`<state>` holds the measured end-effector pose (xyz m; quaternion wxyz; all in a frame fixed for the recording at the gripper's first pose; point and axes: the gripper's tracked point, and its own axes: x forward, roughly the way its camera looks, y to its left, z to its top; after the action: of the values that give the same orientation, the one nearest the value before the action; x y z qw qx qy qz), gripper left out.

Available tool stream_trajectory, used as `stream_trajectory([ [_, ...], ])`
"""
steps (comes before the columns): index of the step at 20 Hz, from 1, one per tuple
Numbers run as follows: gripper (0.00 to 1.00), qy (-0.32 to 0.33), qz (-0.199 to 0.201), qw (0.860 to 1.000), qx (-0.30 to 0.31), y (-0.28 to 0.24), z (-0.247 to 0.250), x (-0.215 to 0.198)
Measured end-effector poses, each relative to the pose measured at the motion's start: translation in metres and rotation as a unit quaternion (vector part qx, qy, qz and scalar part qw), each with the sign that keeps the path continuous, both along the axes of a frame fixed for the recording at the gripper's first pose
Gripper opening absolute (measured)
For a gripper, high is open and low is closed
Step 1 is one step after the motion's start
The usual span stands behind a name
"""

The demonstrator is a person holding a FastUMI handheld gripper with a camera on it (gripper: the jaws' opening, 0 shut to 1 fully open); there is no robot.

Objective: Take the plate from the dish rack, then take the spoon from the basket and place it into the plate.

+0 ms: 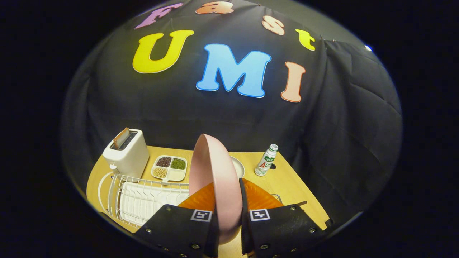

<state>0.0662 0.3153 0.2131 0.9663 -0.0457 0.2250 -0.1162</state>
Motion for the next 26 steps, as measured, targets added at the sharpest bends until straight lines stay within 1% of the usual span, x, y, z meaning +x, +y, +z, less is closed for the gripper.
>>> stream_trajectory([
  [2, 0.24, -0.003, 0.015, 0.999, 0.034, -0.015, 0.007, -0.016],
  [6, 0.24, -0.014, 0.053, 0.996, 0.07, -0.047, 0.011, -0.049],
  [9, 0.24, -0.011, 0.089, 0.987, 0.132, -0.063, 0.0, -0.072],
  [11, 0.24, -0.004, 0.123, 0.979, 0.164, -0.071, -0.013, -0.084],
  [14, 0.24, 0.014, 0.159, 0.963, 0.215, -0.082, -0.038, -0.103],
  [17, 0.24, 0.042, 0.196, 0.951, 0.237, -0.091, -0.069, -0.125],
  [19, 0.24, 0.069, 0.207, 0.945, 0.245, -0.097, -0.096, -0.138],
  [21, 0.24, 0.097, 0.217, 0.935, 0.262, -0.1, -0.122, -0.149],
  [22, 0.24, 0.113, 0.22, 0.929, 0.275, -0.101, -0.136, -0.154],
  [24, 0.24, 0.148, 0.22, 0.912, 0.313, -0.1, -0.165, -0.164],
  [26, 0.24, 0.161, 0.222, 0.901, 0.335, -0.097, -0.188, -0.168],
])
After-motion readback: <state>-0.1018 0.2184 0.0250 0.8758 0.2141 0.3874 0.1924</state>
